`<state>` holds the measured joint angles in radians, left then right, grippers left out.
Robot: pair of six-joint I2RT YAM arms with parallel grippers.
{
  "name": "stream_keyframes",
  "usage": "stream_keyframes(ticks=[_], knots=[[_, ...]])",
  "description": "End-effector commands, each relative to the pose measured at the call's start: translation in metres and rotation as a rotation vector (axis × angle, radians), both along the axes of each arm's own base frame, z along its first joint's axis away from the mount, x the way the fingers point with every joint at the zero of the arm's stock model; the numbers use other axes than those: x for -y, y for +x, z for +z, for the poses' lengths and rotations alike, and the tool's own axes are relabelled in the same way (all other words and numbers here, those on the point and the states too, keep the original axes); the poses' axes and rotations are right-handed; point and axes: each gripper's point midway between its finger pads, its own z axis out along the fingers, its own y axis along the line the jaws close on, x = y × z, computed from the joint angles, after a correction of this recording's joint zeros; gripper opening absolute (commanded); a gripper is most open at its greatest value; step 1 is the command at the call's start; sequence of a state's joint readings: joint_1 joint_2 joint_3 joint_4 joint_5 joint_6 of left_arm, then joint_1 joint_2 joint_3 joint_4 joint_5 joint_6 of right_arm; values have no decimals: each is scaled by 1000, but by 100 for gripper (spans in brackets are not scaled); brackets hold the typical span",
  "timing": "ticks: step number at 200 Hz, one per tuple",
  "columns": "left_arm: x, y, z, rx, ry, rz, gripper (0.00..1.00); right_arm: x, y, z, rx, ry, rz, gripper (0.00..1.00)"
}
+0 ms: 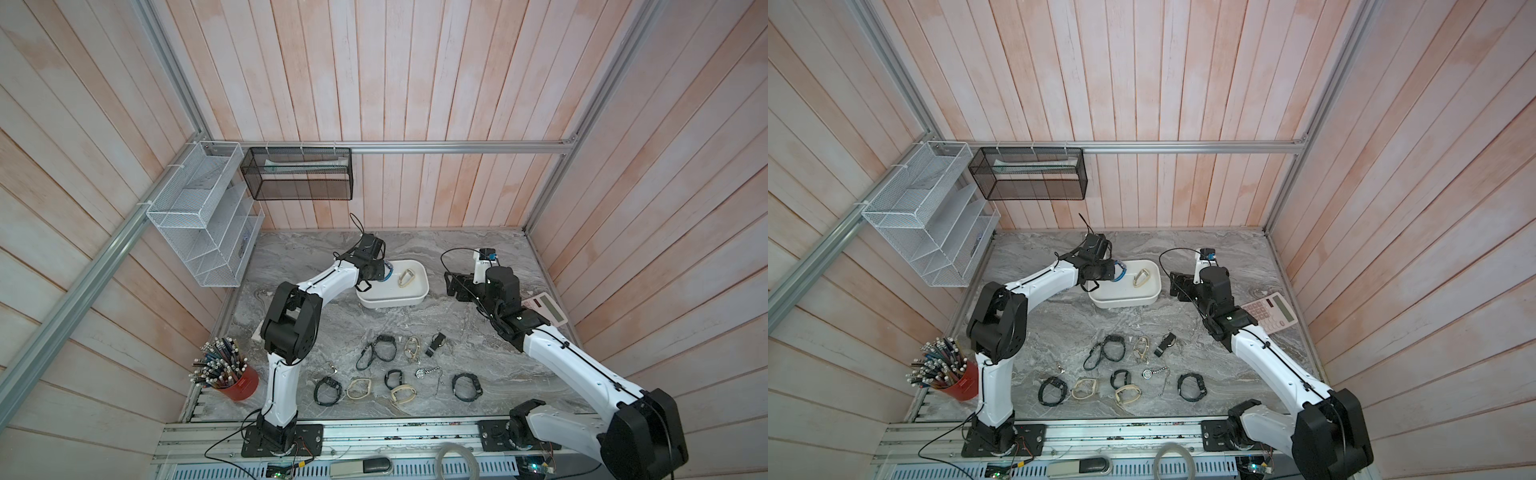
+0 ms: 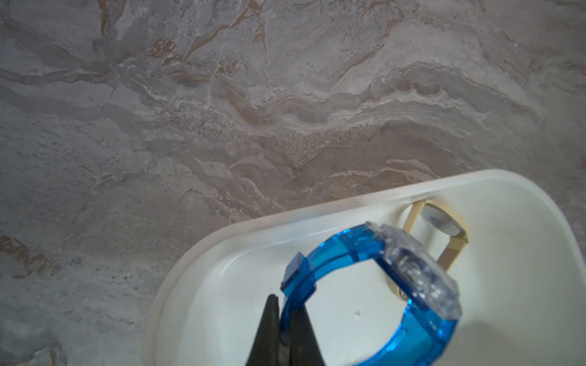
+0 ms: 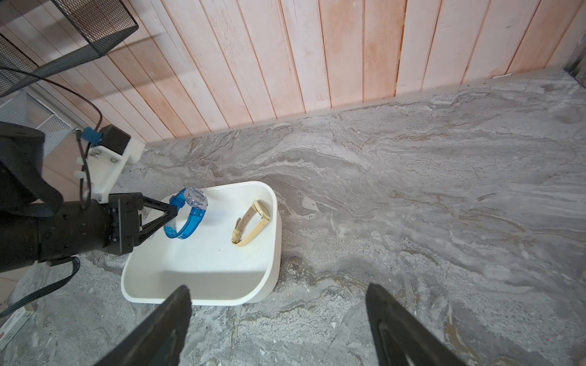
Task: Put the watch into the storage box
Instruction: Place the watch in the storage box, then pick up the watch at the center of the board.
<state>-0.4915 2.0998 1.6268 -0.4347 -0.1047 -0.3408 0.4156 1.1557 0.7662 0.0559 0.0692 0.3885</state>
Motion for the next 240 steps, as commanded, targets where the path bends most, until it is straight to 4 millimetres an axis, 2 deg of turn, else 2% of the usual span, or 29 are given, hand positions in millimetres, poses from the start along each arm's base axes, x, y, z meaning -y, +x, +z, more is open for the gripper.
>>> stream_keyframes(ticks=[1, 49, 95, 114, 138, 151, 165, 173, 211, 225, 240], knots=[[13, 0, -1, 4, 54, -37, 0, 5, -2, -4, -4, -10, -7, 88], [16, 2, -24, -45, 78, -25, 0, 10, -4, -6, -4, -10, -16, 88], [17, 2, -31, -72, 71, -13, 0, 12, -5, -5, -1, -7, -18, 88], [21, 1, -24, -70, 48, -20, 11, 12, -5, -2, -1, -3, -17, 88], [27, -1, -6, -44, 7, -40, 30, 13, -6, 0, 4, 0, -19, 88], [30, -4, 10, -19, -31, -55, 40, 14, -7, 1, 6, 2, -22, 88], [34, -7, 29, 10, -72, -69, 56, 13, -7, 1, 2, 8, -19, 88], [35, -8, 40, 28, -95, -76, 62, 12, -8, 2, -1, 9, -17, 88], [40, -26, 94, 125, -216, -136, 76, 14, -11, -4, -29, 5, -23, 87], [37, -39, 116, 166, -257, -151, 80, 15, -12, -7, -53, -3, -29, 86], [30, -57, 129, 209, -292, -164, 82, 17, -15, -13, -79, -8, -37, 86]])
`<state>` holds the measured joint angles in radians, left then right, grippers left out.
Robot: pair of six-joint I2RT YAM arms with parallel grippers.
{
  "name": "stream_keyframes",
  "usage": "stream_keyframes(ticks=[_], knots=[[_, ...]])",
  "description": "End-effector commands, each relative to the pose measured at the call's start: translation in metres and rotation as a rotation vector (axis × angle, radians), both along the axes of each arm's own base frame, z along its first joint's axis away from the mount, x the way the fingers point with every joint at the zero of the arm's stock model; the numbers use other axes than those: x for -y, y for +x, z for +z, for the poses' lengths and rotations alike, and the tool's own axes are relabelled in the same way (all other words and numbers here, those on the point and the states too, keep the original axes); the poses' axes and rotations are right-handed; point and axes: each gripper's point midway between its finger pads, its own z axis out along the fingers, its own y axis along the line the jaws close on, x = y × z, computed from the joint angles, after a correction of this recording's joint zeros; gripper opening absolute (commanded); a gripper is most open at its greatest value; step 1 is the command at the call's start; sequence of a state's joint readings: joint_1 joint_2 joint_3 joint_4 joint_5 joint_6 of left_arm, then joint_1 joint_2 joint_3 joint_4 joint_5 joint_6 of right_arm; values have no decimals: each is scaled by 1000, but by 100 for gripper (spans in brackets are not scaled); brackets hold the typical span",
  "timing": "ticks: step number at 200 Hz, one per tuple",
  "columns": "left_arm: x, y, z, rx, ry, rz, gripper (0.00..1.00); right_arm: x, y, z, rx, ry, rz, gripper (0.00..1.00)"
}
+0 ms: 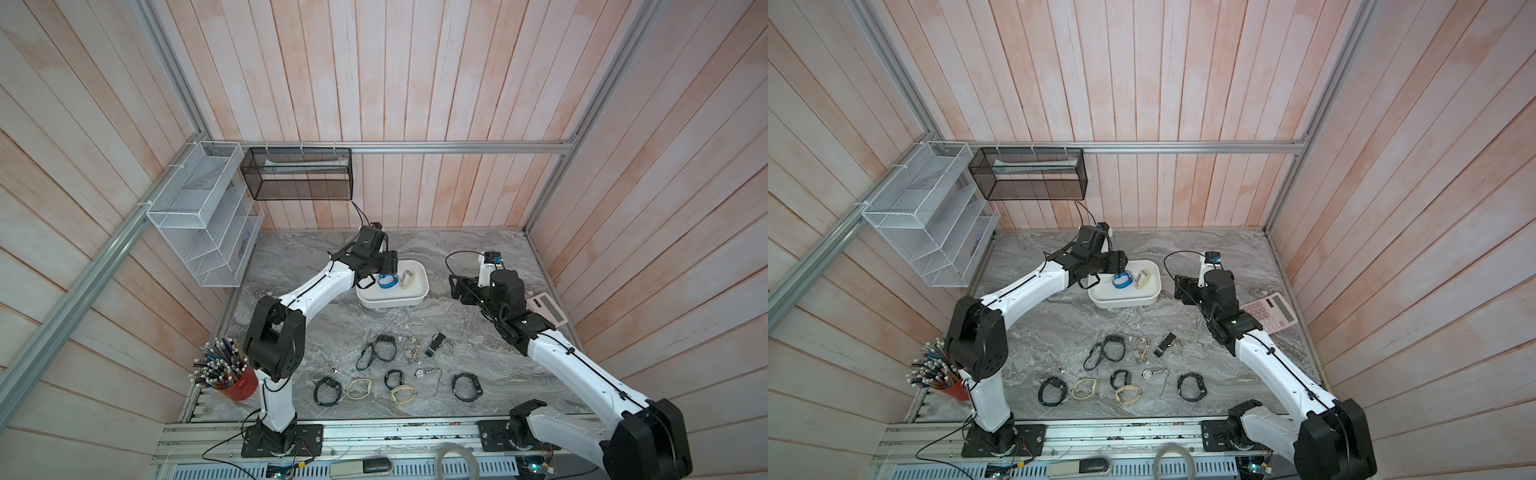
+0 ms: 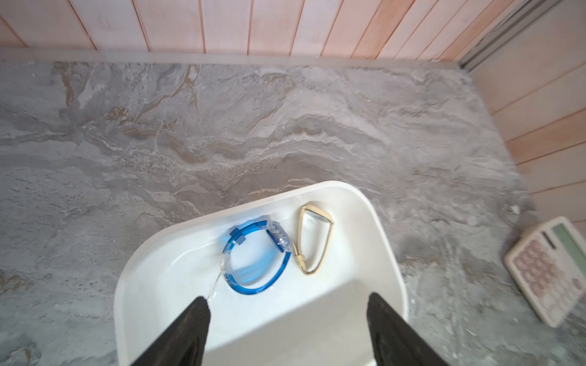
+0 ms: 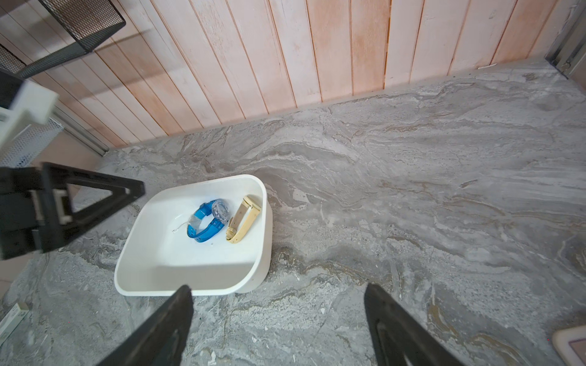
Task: Put the watch into the storage box
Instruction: Pick up the watch at the center of the board.
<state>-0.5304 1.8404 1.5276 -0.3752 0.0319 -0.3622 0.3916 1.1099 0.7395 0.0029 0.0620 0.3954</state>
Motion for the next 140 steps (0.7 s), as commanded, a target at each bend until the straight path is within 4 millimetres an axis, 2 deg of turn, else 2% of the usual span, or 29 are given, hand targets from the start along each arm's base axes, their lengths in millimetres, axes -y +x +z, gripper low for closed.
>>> stream_keyframes(ticks=[1, 16, 21, 23, 46, 76, 106, 140], knots=[[-1, -21, 29, 80, -92, -45, 82, 5, -5, -6, -48, -4, -18, 86], [-11, -43, 35, 128, -136, -49, 85, 6, -7, -16, -71, -5, -25, 86], [-16, -51, 30, 130, -143, -47, 86, 6, -8, -19, -80, -3, -26, 86], [-17, -53, 36, 148, -154, -47, 86, 6, -8, -20, -83, -3, -26, 86], [-40, -85, 28, 191, -197, -13, 90, 0, -13, -31, -143, -22, 1, 85], [-59, -107, 23, 220, -213, 19, 95, -7, -29, -52, -222, -54, 1, 83], [-66, -116, 26, 232, -223, 26, 96, -23, -65, -74, -311, -86, 15, 79], [-76, -122, 27, 260, -211, 53, 100, -37, -118, -105, -462, -81, 22, 74]])
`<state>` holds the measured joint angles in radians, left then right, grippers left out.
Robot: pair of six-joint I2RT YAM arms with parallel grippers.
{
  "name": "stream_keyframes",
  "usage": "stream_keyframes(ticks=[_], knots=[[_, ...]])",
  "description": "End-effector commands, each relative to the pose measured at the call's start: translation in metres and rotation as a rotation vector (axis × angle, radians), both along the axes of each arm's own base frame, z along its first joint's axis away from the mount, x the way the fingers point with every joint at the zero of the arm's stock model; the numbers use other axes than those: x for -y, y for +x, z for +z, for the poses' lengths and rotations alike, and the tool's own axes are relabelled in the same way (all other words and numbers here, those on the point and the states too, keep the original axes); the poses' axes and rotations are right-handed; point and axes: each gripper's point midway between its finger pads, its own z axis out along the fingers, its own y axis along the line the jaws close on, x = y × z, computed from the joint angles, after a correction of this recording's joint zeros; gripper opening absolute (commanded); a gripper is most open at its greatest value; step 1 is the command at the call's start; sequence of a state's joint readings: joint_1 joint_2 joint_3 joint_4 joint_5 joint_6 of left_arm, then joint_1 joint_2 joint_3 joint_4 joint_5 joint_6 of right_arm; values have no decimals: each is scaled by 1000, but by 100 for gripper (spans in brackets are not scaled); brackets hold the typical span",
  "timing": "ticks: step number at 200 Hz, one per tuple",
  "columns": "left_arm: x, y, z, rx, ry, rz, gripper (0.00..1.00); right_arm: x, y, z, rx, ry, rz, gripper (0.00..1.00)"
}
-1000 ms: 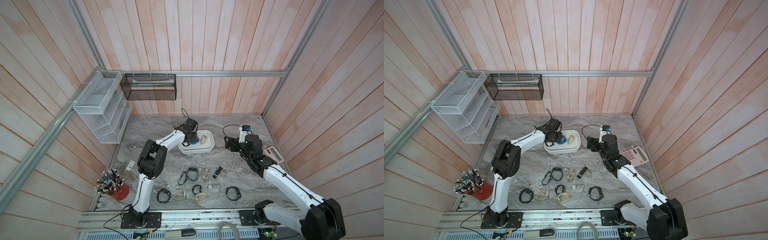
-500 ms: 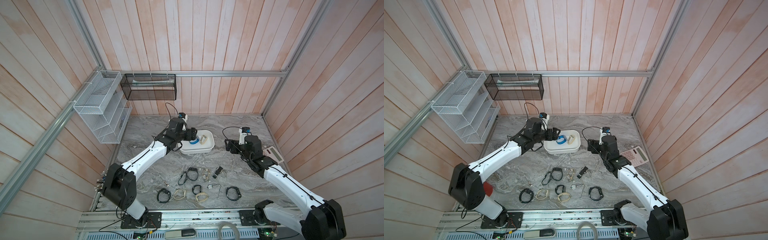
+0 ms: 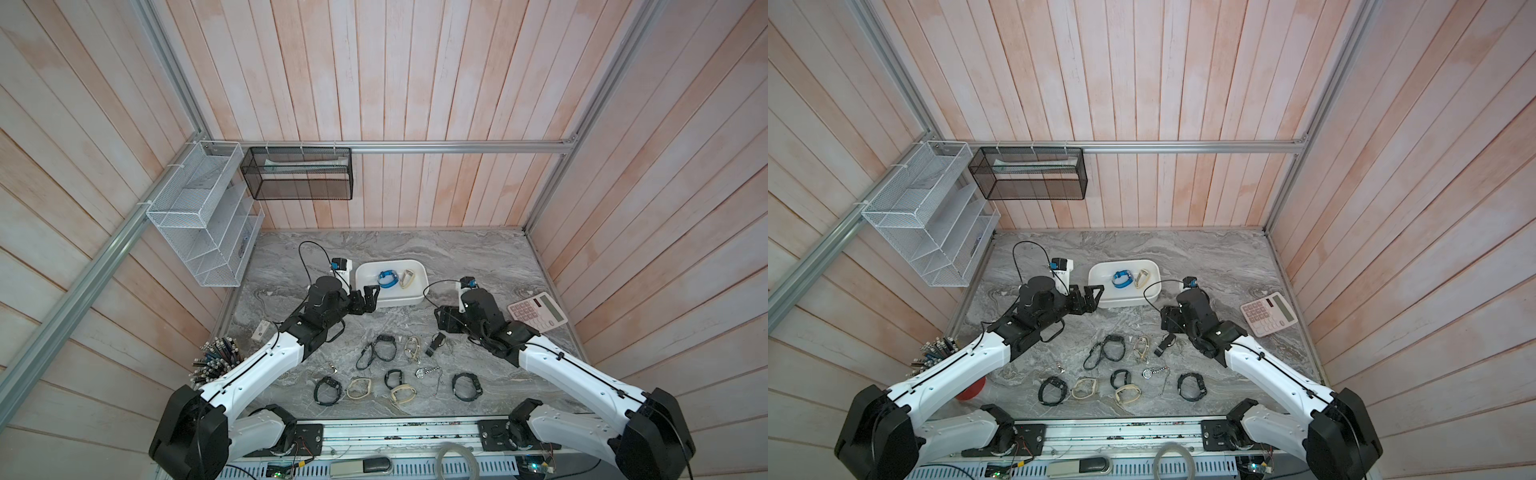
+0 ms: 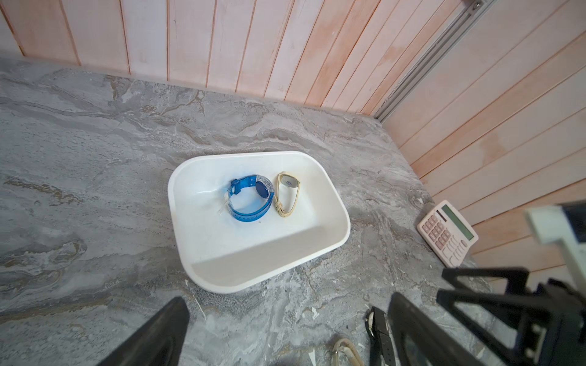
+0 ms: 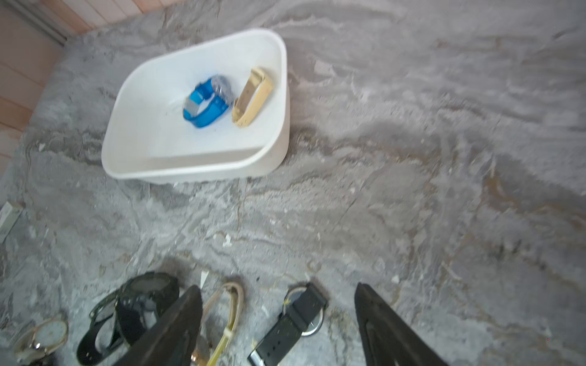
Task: Put the watch into the storage box
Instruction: Pick up the watch at the center of the board.
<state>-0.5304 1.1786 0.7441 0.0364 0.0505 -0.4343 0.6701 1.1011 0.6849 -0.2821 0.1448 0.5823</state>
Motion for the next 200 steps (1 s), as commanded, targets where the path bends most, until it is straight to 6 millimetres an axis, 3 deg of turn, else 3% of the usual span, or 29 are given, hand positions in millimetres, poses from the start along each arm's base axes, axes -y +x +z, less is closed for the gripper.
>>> stream_keyframes(ticks=[1, 41, 98, 140, 200], knots=[[-9, 0, 7, 46, -7, 37, 100, 12, -36, -27, -137, -35, -79, 74], [-16, -5, 8, 63, 10, 51, 100, 7, -83, -47, -250, -30, -80, 62], [-23, -11, 9, 80, 23, 63, 100, 6, -124, -62, -370, -51, -92, 50], [-24, -13, 5, 72, 23, 64, 100, 16, -141, -79, -424, -49, -128, 46], [-24, -13, 1, 69, 30, 63, 100, 20, -147, -100, -454, -59, -134, 39]])
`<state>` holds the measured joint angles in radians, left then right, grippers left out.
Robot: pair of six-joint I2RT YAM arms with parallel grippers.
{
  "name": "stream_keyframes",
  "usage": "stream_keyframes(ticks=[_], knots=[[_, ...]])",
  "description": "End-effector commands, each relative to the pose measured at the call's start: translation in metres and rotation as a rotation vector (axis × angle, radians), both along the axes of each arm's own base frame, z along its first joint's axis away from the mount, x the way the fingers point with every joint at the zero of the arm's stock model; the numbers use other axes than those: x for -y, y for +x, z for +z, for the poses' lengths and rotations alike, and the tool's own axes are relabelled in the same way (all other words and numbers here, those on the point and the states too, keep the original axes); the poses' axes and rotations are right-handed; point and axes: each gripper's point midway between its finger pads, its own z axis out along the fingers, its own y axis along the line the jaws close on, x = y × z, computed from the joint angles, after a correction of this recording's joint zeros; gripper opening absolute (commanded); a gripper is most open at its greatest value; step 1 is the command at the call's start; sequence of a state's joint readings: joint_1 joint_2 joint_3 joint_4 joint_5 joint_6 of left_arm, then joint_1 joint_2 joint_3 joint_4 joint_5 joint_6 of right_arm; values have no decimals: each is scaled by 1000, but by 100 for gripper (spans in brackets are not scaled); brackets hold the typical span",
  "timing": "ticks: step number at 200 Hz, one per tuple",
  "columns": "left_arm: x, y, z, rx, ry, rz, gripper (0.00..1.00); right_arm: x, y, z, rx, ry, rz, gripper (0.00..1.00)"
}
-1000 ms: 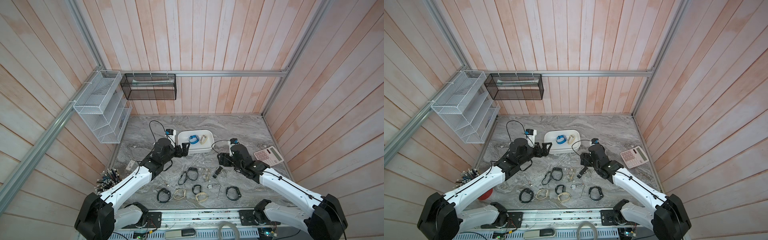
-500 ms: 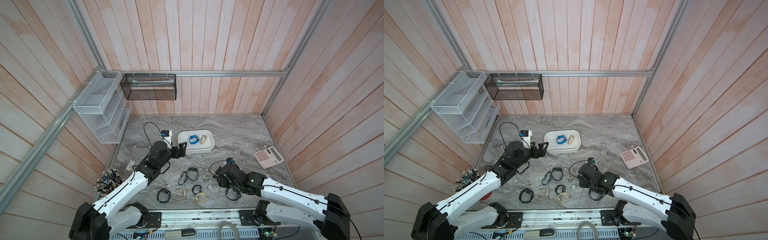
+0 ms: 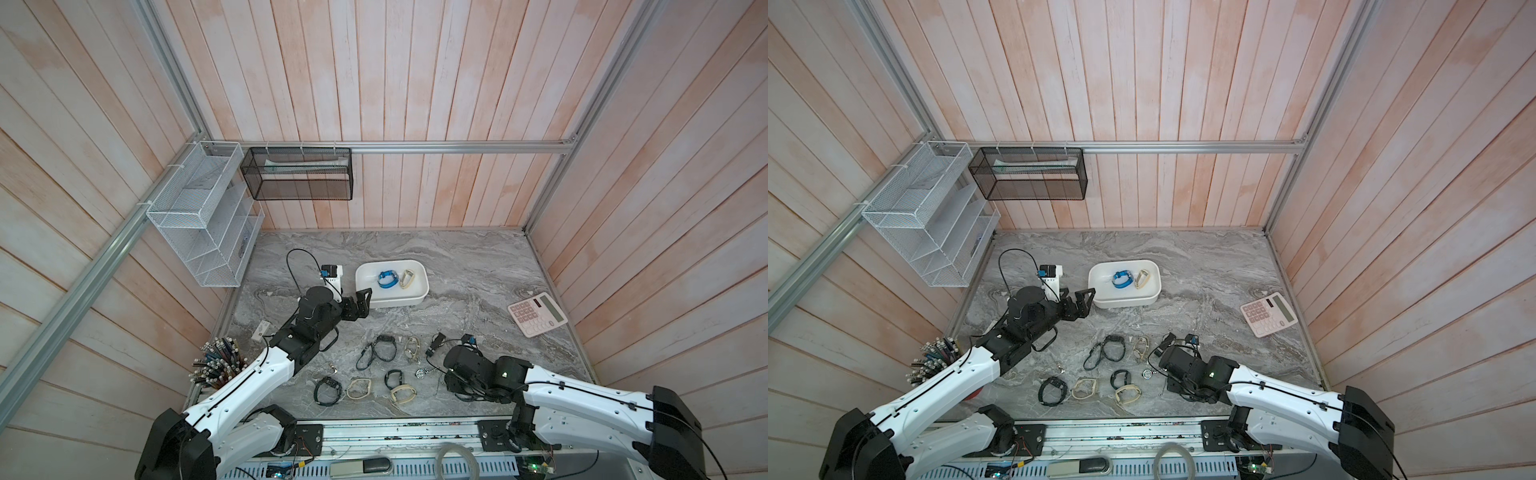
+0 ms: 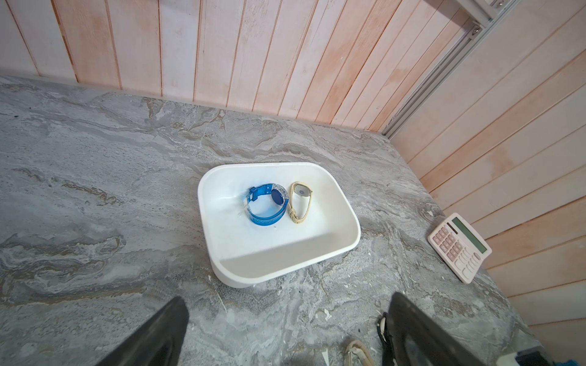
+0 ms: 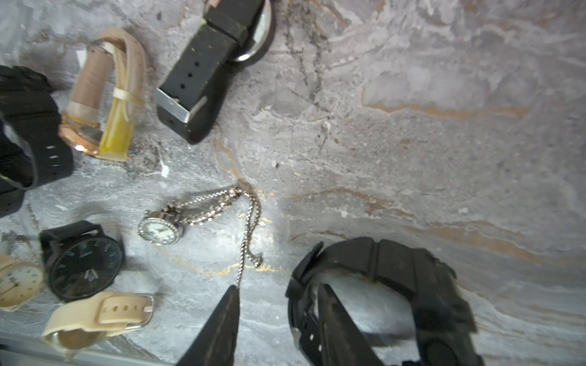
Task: Put the watch into the storage box
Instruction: Pick up the watch at the center of the board.
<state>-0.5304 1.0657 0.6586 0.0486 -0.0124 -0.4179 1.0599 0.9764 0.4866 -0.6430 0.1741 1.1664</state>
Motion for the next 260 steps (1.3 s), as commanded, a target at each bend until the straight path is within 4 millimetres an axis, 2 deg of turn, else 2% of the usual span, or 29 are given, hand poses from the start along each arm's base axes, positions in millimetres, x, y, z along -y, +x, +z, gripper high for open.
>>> stream_keyframes(ticks=[1, 42, 90, 129, 168, 191, 207, 235, 260], knots=[[-4, 1, -1, 15, 17, 12, 100, 1, -4, -8, -21, -1, -17, 39], [-4, 1, -2, 14, 19, 13, 100, 3, 0, -17, -10, -35, -15, 34], [-5, 1, -3, 9, 24, 18, 100, 10, 11, -17, 38, -108, -29, 17], [-8, 1, -2, 9, 33, 27, 100, 9, 24, -7, 97, -142, -29, 3], [-14, 0, -10, -12, 66, 48, 100, 0, 48, 26, 200, -162, -5, 0], [-16, -4, -14, -22, 66, 53, 100, -16, 71, 57, 270, -109, 19, 0], [-19, -7, -16, -30, 61, 62, 100, -26, 95, 78, 325, -65, 46, 0], [-24, -13, -21, -44, 51, 78, 99, -36, 147, 112, 438, -13, 69, 0], [-28, -17, -25, -63, 52, 88, 99, -46, 183, 136, 513, -16, 111, 0]])
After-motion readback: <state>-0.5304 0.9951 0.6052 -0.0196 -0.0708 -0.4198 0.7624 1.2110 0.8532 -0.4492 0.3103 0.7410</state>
